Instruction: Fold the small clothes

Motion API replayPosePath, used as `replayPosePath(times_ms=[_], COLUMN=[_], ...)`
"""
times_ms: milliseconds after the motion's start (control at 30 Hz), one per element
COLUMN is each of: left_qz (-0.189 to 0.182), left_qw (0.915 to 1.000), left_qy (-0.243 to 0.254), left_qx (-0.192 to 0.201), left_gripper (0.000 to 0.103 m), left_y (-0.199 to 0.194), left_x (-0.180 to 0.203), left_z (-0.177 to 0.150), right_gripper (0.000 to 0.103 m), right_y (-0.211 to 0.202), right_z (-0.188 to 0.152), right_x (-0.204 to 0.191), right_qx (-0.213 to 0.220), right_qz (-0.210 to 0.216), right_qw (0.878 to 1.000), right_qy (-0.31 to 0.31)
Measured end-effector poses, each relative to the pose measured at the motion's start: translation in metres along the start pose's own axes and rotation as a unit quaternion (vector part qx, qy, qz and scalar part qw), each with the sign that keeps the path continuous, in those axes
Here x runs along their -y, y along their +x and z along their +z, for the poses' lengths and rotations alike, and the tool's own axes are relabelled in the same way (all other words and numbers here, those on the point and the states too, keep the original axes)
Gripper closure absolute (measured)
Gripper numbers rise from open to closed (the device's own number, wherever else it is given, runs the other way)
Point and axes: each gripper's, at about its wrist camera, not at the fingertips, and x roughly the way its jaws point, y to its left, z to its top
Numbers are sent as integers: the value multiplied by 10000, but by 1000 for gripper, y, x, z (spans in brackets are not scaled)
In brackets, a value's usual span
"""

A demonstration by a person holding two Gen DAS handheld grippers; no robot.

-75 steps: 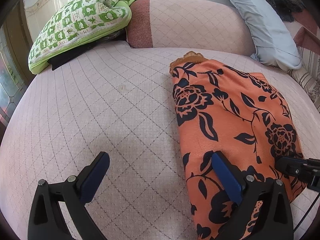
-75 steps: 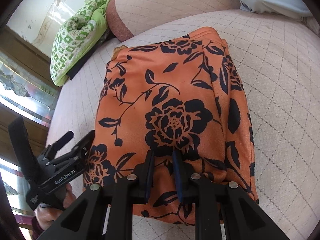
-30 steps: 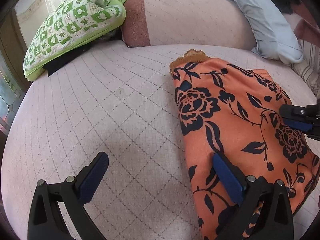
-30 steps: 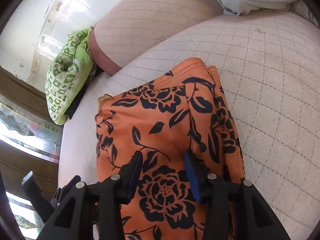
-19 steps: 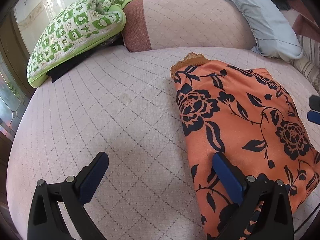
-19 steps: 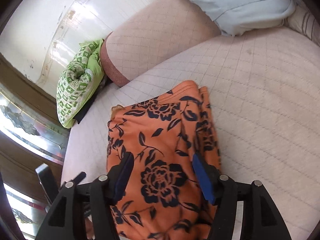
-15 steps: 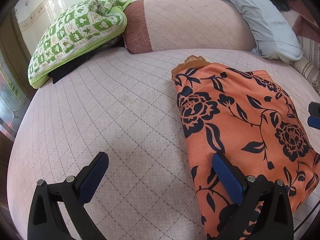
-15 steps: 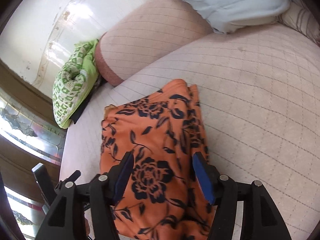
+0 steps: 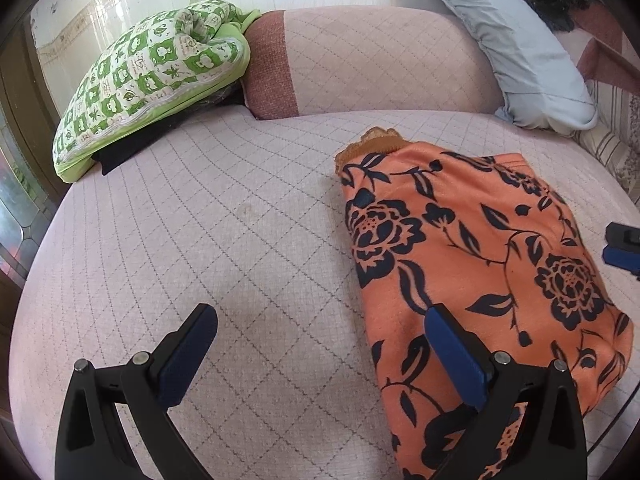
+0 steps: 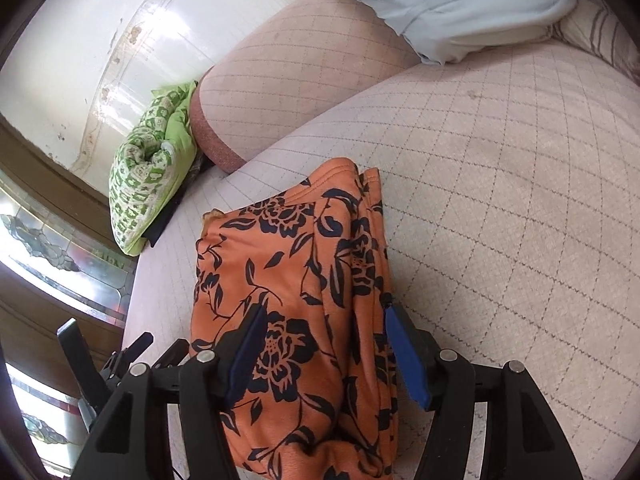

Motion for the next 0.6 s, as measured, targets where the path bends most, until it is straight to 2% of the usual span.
replayPosePath(times_ms=[600], left_qz=[-84], left_qw=[9999], left_qy=[-57], left_qx=[49], left_gripper=[0], left_y=[7], left_x=[5], left_z=[4], right_gripper=[37], right_y=[10], right_z=[2], right_x=[22], right_qx=[-76], right_qz=[224], right_qw=[9996], right_qy=[174])
